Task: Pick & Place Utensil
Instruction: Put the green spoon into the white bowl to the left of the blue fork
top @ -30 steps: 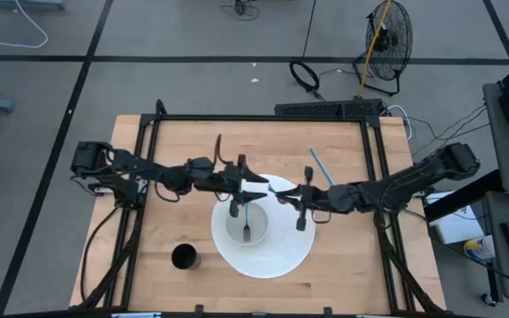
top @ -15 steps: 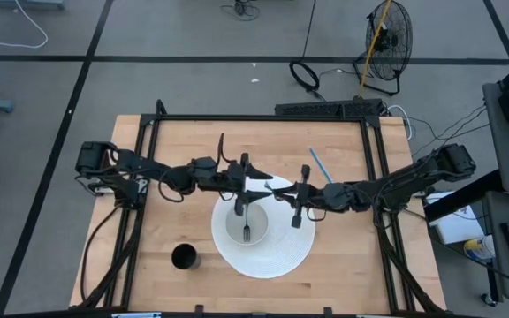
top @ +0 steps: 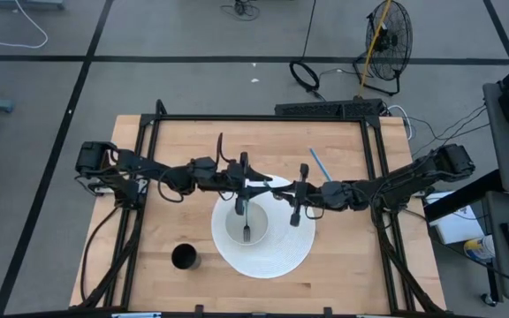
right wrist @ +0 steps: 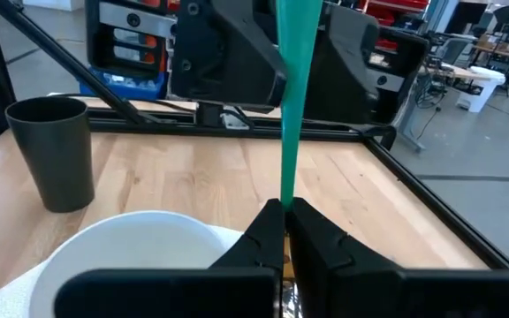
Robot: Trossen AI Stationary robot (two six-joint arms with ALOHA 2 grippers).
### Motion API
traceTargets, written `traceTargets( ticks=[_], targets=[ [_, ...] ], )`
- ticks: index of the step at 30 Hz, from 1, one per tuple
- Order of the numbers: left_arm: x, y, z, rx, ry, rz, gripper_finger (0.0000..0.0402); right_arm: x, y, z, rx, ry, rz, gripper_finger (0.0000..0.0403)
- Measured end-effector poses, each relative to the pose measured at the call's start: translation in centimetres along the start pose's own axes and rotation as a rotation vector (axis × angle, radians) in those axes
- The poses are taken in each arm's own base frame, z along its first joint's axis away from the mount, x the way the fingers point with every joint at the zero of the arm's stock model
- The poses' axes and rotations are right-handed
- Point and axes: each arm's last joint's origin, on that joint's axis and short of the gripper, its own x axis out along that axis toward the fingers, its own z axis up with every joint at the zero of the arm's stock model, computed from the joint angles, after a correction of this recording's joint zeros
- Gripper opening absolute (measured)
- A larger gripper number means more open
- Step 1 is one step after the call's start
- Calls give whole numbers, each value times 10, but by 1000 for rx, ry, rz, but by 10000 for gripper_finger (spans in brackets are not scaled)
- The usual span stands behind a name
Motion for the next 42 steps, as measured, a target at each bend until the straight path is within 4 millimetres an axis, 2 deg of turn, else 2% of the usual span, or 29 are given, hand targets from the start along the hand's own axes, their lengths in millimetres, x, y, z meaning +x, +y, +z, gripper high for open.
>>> traceTargets(
  ticks=[11, 24, 28, 32, 38, 42],
  targets=[
    [0, 0, 0, 33, 1, 1, 11, 0, 0, -1, -2, 6, 2, 1],
    [0, 0, 0, 44, 3, 0, 6, 0, 0, -1, 14, 12, 2, 6],
    [0, 0, 0, 44, 2, -2, 6, 0, 1, -2, 0, 16, 6, 47],
    [0, 0, 0, 43, 1, -23, 4, 0, 1, -2, -15, 23, 14, 111],
    [-8, -2, 13, 33, 41, -45, 4, -2, 1, -4, -33, 54, 14, 211],
    [-20, -5, 25, 24, 117, -46, 3, -8, 0, -2, -57, 74, 18, 260]
  ],
)
